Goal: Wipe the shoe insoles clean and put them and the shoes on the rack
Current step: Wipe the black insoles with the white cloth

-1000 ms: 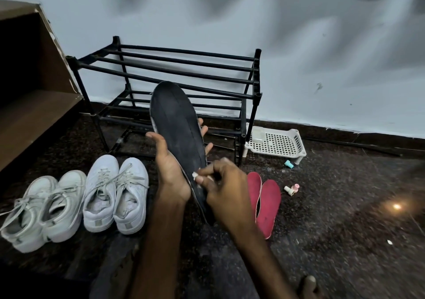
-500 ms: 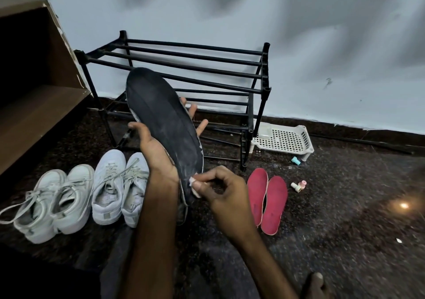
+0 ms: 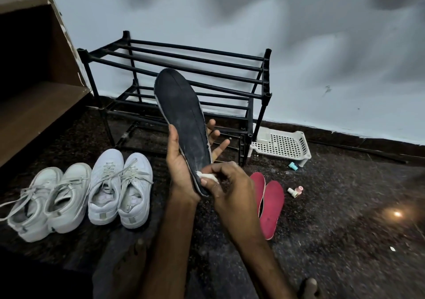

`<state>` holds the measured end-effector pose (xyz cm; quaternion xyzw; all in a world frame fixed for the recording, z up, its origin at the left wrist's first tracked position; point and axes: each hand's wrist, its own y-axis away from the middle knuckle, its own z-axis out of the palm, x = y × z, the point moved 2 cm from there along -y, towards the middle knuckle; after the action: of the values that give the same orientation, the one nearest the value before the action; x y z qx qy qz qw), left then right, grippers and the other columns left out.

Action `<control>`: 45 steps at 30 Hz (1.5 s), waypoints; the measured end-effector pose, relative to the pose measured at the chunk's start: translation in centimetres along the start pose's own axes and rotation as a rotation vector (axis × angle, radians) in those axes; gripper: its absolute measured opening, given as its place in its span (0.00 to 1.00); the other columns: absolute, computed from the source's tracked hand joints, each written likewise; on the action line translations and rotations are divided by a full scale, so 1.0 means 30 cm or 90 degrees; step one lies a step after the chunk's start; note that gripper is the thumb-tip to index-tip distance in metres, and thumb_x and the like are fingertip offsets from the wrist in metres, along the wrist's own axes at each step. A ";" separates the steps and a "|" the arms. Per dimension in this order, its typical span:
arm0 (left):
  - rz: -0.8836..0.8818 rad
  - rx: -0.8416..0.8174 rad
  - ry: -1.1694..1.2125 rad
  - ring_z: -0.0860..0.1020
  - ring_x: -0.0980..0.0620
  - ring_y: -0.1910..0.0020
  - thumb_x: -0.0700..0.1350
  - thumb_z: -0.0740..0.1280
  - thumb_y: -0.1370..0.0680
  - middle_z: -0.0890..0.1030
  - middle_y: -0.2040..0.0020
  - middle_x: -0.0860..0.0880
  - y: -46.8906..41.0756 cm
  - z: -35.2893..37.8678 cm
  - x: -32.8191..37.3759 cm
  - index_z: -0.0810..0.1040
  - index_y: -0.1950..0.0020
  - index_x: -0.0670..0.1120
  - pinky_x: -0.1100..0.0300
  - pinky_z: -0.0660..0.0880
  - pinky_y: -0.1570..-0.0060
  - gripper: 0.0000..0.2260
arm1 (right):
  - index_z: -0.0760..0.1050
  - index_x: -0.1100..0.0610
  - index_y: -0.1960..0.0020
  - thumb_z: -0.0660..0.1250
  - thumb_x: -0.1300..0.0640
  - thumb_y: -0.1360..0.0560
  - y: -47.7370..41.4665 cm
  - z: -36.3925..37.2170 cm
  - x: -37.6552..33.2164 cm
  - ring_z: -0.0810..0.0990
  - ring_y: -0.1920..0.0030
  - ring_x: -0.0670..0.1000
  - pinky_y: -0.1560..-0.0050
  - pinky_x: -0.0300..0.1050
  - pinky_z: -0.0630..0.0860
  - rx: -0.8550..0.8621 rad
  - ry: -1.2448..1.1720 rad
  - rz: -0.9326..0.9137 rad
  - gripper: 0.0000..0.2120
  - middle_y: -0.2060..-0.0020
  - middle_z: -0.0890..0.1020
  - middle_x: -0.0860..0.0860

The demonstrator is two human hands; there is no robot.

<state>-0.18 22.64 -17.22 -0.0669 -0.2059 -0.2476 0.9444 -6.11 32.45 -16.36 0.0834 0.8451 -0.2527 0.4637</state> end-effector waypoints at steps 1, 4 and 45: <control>0.000 0.001 0.011 0.79 0.48 0.50 0.63 0.54 0.20 0.77 0.43 0.43 0.003 0.000 0.000 0.69 0.29 0.42 0.44 0.75 0.40 0.30 | 0.81 0.51 0.54 0.74 0.59 0.30 -0.003 0.002 -0.004 0.77 0.54 0.41 0.43 0.49 0.75 -0.014 -0.004 -0.003 0.07 0.58 0.80 0.42; -0.012 -0.001 0.047 0.79 0.46 0.50 0.64 0.54 0.20 0.78 0.44 0.43 0.013 -0.001 -0.009 0.72 0.32 0.42 0.42 0.75 0.39 0.29 | 0.79 0.51 0.58 0.73 0.58 0.30 -0.043 -0.001 -0.010 0.72 0.55 0.41 0.34 0.59 0.67 -0.030 0.067 -0.058 0.04 0.59 0.79 0.44; -0.099 -0.064 -0.026 0.62 0.41 0.24 0.64 0.49 0.19 0.65 0.23 0.43 0.015 -0.021 -0.052 0.65 0.24 0.44 0.39 0.55 0.26 0.32 | 0.81 0.58 0.55 0.69 0.68 0.28 -0.027 -0.020 -0.074 0.74 0.57 0.44 0.56 0.27 0.68 -0.059 0.170 -0.135 0.07 0.57 0.76 0.49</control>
<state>-0.97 23.58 -18.45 -0.1033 -0.2168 -0.3285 0.9135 -5.63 32.26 -13.98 0.0050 0.9139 -0.2480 0.3213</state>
